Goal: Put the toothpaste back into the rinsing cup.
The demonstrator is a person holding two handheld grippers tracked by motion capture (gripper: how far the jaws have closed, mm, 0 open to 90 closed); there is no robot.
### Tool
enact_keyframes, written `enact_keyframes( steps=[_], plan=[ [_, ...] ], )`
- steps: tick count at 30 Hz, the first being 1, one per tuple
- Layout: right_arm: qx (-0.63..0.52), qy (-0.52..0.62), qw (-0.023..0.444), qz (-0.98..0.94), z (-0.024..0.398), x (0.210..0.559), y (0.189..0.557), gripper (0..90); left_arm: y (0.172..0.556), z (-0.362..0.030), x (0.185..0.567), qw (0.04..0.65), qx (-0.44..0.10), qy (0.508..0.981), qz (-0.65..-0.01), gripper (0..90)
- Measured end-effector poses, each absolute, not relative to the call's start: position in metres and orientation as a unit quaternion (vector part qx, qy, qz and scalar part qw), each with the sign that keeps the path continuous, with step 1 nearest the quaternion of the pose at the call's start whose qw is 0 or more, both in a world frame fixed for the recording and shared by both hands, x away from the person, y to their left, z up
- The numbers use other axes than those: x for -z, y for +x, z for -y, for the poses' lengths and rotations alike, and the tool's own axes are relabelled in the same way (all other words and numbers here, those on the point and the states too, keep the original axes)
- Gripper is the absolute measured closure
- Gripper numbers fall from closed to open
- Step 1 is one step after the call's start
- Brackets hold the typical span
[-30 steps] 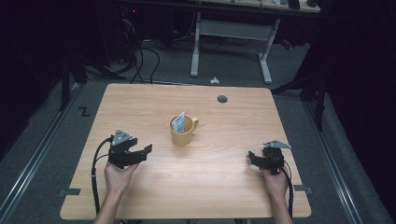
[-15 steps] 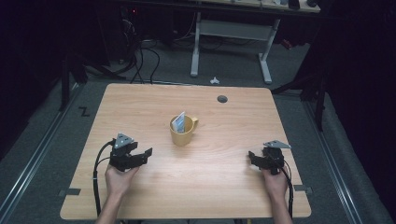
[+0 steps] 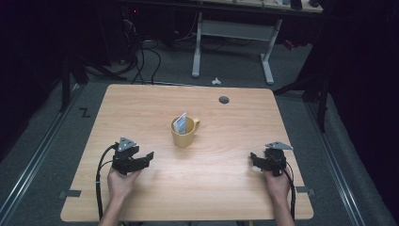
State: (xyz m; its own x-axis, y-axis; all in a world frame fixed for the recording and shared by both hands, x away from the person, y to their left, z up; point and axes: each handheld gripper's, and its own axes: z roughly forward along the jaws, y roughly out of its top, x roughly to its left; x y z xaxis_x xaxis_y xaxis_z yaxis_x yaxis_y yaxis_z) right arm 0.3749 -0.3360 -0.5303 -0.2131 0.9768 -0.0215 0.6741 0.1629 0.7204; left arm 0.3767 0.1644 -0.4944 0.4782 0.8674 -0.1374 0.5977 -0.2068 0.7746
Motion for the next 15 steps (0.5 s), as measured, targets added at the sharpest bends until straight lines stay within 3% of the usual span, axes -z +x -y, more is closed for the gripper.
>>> enact_keyframes(
  steps=[15],
  plan=[
    [-0.299,0.574,0.254,-0.719,0.336,0.530,0.375,28.3,0.381,-0.160,0.507,0.391,-0.171,0.761,-0.489,35.6]
  ],
)
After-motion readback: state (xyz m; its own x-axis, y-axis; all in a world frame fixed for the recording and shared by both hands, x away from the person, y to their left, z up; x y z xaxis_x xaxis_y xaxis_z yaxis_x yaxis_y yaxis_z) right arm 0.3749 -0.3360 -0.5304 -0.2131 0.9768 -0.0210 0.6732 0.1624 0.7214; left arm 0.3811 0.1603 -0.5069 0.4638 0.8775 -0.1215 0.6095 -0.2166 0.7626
